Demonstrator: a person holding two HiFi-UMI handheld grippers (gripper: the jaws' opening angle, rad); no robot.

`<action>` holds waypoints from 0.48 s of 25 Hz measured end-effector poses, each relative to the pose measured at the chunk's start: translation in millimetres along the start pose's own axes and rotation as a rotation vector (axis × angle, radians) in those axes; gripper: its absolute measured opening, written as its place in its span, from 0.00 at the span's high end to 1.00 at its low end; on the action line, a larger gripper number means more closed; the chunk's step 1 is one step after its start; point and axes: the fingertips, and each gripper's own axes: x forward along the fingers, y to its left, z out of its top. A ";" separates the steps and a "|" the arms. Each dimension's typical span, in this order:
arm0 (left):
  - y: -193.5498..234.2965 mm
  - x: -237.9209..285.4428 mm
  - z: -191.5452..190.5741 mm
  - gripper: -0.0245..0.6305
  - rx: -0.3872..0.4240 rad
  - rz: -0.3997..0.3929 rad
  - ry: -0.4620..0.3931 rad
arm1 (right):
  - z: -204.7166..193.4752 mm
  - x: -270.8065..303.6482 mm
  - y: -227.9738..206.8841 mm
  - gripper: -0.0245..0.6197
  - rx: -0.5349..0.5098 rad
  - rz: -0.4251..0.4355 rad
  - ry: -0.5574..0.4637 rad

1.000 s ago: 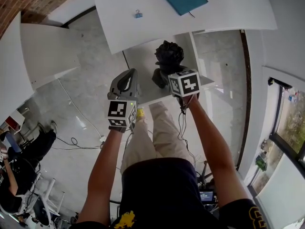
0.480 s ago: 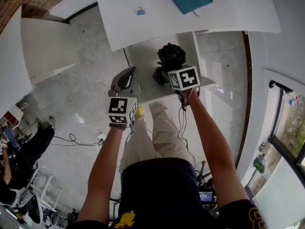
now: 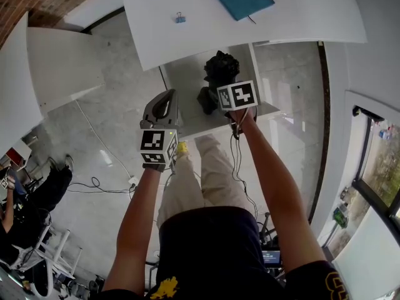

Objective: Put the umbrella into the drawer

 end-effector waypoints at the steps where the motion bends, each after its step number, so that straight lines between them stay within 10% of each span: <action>1: 0.0 1.0 -0.1 0.94 -0.003 0.003 0.001 | 0.8 0.9 0.5 0.64 -0.009 -0.002 0.003; 12: 8.6 11.8 -0.8 0.94 -0.019 0.023 0.013 | 16.2 25.9 3.8 0.64 -0.049 -0.023 0.043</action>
